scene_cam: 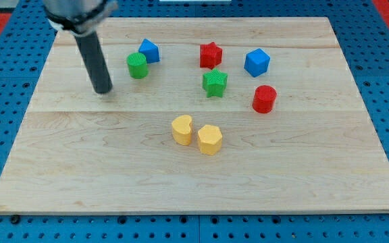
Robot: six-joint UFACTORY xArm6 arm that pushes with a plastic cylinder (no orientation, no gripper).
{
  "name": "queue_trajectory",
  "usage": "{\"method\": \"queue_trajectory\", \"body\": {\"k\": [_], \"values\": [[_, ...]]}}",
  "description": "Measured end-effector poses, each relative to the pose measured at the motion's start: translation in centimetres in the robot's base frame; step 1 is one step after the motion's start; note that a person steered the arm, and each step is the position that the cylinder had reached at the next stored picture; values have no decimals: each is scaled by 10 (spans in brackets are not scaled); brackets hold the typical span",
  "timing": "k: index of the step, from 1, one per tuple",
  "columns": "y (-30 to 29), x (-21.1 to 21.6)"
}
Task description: Place green circle to the top of the heart
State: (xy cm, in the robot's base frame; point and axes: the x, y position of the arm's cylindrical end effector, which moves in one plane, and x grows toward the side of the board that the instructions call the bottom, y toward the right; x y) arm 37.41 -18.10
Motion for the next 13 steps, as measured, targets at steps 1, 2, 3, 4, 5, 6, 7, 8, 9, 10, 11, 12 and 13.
{"method": "queue_trajectory", "body": {"k": [1,2,3,4,5,6,7,8,9,10,11,12,13], "values": [[-2,-49],[42,-61],[49,-50],[57,-28],[85,-23],[101,-27],[124,-27],[130,-27],[143,-34],[157,-31],[162,-24],[161,-16],[161,-6]]}}
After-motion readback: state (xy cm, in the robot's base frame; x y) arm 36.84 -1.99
